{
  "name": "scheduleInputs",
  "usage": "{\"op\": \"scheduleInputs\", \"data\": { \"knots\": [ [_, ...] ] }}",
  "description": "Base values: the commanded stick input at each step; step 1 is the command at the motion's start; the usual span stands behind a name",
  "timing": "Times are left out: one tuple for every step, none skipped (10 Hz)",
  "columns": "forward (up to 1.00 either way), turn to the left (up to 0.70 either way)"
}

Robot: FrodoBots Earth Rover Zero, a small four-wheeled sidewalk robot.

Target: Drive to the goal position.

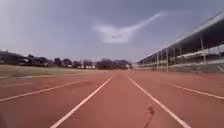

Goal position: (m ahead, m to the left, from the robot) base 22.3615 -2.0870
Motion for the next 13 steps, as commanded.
{"op": "scheduleInputs", "data": {
  "knots": [
    [0.70,0.00],
    [0.70,0.00],
    [0.70,0.00],
    [0.70,0.00],
    [0.70,0.00],
    [0.70,0.00],
    [0.70,0.00],
    [0.70,0.00],
    [0.70,0.00],
    [0.70,0.00],
    [0.70,0.00],
    [0.70,0.00],
    [0.70,0.00]
  ]
}}
